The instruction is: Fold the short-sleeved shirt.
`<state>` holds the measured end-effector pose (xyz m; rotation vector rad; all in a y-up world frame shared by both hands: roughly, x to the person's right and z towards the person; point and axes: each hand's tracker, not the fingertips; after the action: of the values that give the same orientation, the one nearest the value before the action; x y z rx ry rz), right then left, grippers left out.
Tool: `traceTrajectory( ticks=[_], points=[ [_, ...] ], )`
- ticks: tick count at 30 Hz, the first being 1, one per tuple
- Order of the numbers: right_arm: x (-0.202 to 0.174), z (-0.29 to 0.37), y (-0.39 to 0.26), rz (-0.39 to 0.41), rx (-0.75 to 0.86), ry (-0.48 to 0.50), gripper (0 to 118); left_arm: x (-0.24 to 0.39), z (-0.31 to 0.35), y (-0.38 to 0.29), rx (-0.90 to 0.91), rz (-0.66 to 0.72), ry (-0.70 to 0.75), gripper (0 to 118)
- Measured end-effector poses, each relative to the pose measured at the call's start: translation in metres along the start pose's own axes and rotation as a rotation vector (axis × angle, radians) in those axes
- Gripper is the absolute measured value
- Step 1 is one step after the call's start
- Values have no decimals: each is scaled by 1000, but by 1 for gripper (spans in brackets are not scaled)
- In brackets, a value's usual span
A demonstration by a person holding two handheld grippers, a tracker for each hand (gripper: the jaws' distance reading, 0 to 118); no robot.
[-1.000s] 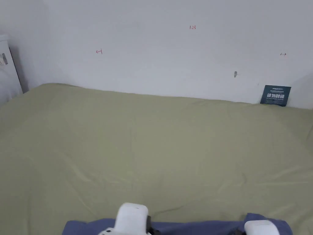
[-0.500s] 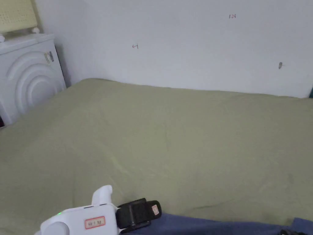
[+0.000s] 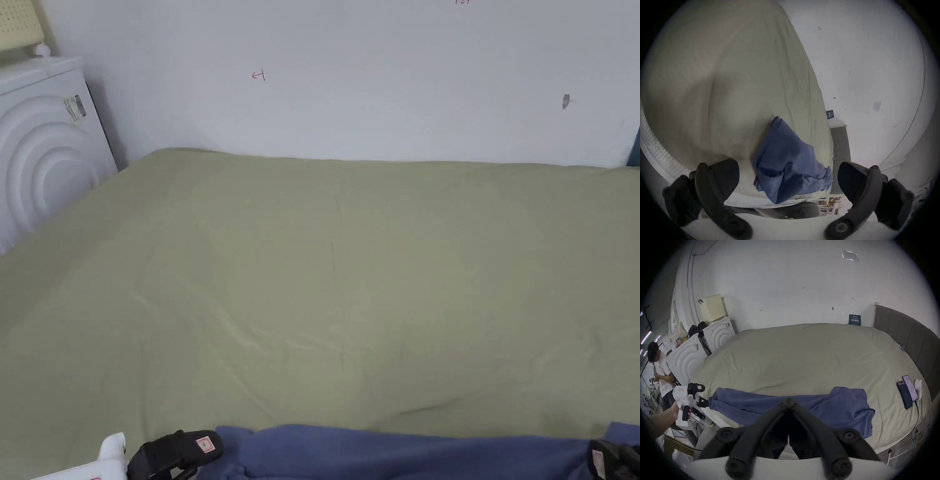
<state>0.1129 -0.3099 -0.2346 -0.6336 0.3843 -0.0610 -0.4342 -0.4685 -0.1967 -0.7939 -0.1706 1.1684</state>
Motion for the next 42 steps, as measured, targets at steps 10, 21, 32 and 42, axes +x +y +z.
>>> traceTrajectory(
  ticks=[10,21,32,42],
  points=[
    [0,-7,-10,-77,-14,44,1,16,-14,-13,-14,-75,184,14],
    [13,16,-9,-83,10,-9,1,111,6,-31,89,-423,161,14],
    [25,35,-12,-104,33,-25,2,211,-117,-115,-148,-750,263,14],
    [47,46,-21,-135,38,-58,2,186,-175,-136,-232,-514,115,66]
  ],
)
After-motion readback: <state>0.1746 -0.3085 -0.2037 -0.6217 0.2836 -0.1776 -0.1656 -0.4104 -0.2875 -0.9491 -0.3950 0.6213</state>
